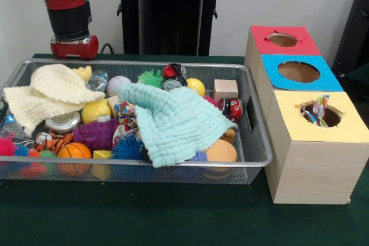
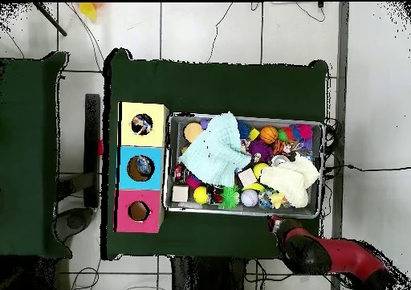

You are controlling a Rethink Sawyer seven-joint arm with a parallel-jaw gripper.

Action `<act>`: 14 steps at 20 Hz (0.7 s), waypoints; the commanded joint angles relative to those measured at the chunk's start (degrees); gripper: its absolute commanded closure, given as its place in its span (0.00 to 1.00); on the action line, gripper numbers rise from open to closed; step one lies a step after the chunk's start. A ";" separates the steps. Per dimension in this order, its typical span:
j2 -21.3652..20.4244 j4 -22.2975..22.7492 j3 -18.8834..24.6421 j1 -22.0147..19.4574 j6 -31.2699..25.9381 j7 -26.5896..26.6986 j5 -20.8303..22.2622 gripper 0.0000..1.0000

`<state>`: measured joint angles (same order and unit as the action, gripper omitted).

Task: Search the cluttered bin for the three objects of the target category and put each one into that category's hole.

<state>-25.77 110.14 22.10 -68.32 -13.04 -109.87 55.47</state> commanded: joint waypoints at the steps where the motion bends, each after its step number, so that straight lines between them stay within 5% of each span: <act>1: -4.03 -3.52 5.49 2.21 -7.55 11.86 1.33 0.00; 9: -12.94 5.10 9.35 3.37 -12.13 9.77 -6.08 0.00; 14: -16.58 6.18 12.17 3.55 -16.24 11.25 -9.60 0.00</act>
<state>-34.65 114.71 25.09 -66.09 -21.41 -109.86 51.94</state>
